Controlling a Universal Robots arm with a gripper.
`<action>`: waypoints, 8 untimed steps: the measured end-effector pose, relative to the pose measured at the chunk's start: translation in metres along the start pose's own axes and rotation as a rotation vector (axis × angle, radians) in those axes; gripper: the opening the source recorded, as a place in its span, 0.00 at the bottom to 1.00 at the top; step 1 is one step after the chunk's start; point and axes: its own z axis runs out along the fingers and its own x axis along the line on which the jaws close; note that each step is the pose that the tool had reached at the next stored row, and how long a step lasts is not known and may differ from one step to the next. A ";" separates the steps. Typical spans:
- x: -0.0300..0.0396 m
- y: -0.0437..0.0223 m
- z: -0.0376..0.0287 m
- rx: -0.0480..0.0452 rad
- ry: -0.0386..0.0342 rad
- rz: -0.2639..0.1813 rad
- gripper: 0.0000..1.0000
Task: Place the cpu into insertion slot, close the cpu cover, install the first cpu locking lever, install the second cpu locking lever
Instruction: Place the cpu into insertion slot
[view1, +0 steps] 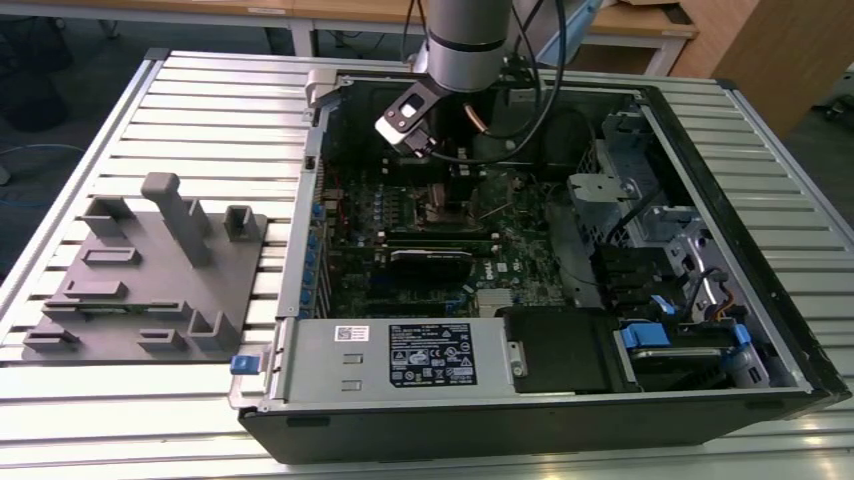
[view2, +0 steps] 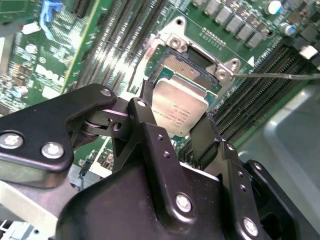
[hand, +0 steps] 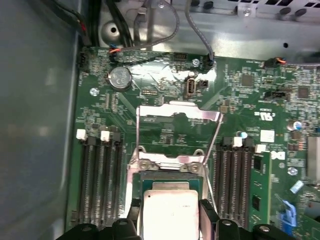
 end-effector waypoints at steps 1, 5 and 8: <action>0.0001 -0.0001 0.0004 0.0000 -0.0035 -0.001 0.54; -0.0002 -0.0009 0.0017 -0.0174 -0.0002 -0.001 0.54; -0.0003 -0.0019 0.0028 -0.0341 0.0080 0.000 0.54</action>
